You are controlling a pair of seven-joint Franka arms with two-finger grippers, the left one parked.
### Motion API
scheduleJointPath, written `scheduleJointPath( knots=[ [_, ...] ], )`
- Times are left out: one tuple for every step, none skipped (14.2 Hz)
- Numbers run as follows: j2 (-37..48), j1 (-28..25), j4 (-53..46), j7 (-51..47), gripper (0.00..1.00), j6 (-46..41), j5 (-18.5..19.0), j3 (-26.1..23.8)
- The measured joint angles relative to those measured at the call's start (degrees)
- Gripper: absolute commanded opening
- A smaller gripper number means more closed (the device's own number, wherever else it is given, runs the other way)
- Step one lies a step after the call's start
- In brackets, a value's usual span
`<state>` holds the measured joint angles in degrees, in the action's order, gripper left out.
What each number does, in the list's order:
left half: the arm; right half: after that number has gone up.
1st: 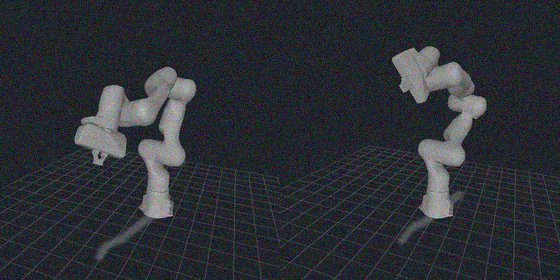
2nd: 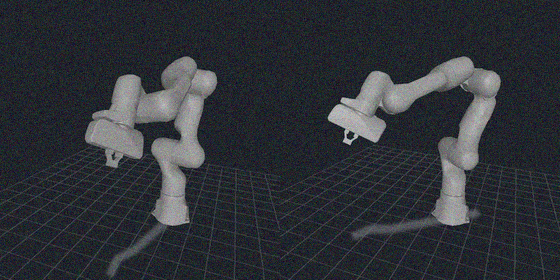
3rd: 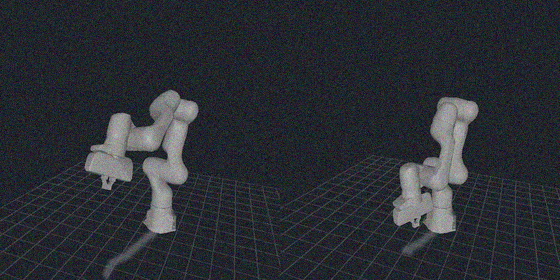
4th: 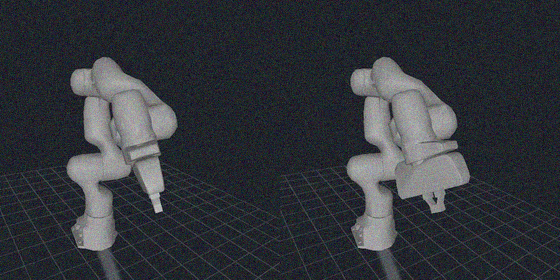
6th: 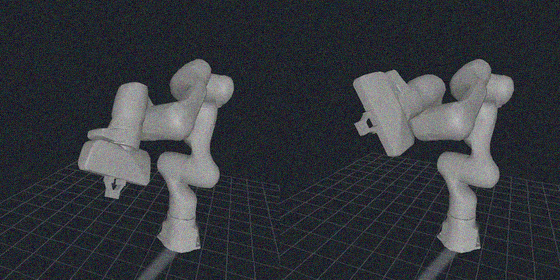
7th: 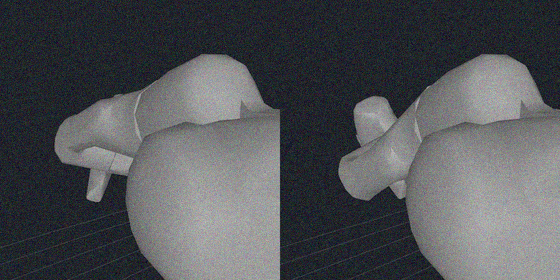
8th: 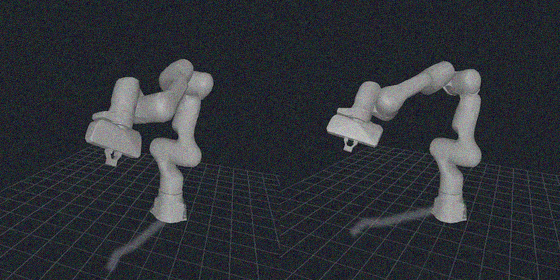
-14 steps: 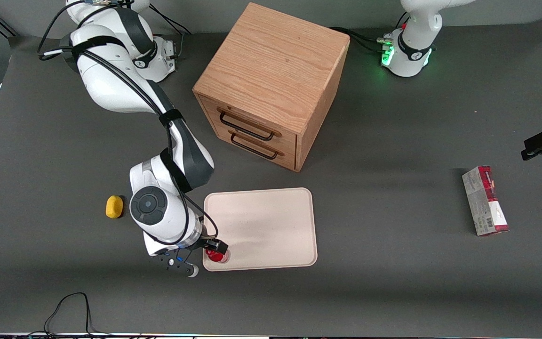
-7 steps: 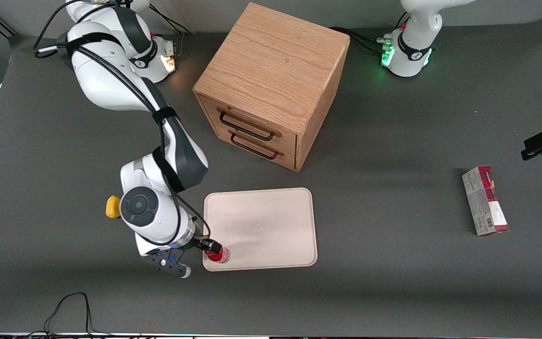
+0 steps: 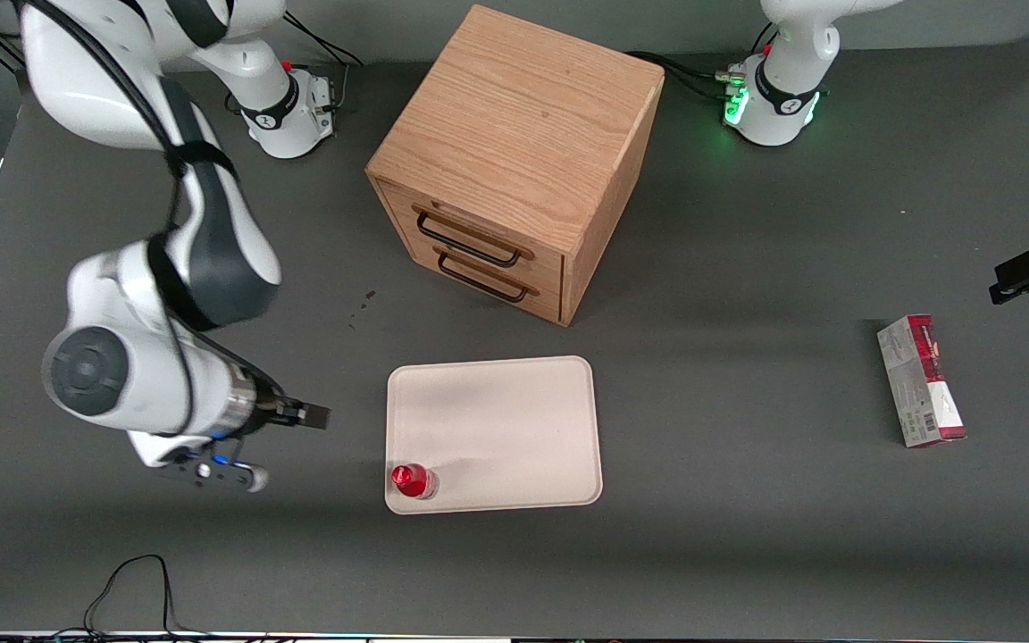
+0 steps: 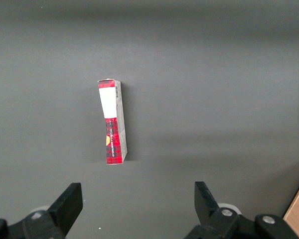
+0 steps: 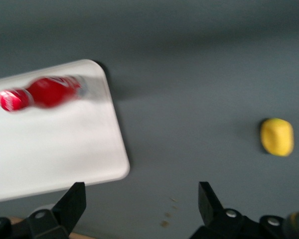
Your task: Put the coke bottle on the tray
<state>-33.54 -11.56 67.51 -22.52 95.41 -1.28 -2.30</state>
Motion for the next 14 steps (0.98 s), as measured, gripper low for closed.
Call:
scheduleJointPath(
  knots=[
    [3.3,1.1,4.0,2.6,1.0,0.0,-0.1,0.0],
    [6.6,2.2,7.8,5.2,1.0,0.0,-0.1,0.1],
    [9.8,3.2,11.4,7.3,1.0,0.0,-0.1,0.1],
    [13.1,4.0,14.9,9.1,1.0,0.0,-0.1,0.3],
    [16.2,4.7,18.0,10.8,1.0,0.0,-0.1,0.6],
    [19.3,5.1,20.8,12.4,1.0,0.0,-0.1,1.1],
    [22.4,5.7,23.3,14.2,1.0,0.0,-0.1,1.5],
    [25.5,6.3,25.8,15.7,1.0,-0.1,-0.1,1.8],
    [28.6,7.0,28.3,17.0,1.0,-0.2,-0.1,1.9],
    [31.6,7.3,30.8,18.1,1.0,-0.2,-0.1,2.0],
    [34.3,7.4,32.9,19.0,1.0,-0.2,-0.1,2.0],
    [36.4,7.3,34.4,19.3,1.0,-0.3,-0.1,2.0],
    [37.9,7.4,35.1,19.4,1.0,-0.9,-0.1,2.0],
    [38.6,7.6,35.2,19.4,1.0,-1.9,-0.1,2.0]
  ],
)
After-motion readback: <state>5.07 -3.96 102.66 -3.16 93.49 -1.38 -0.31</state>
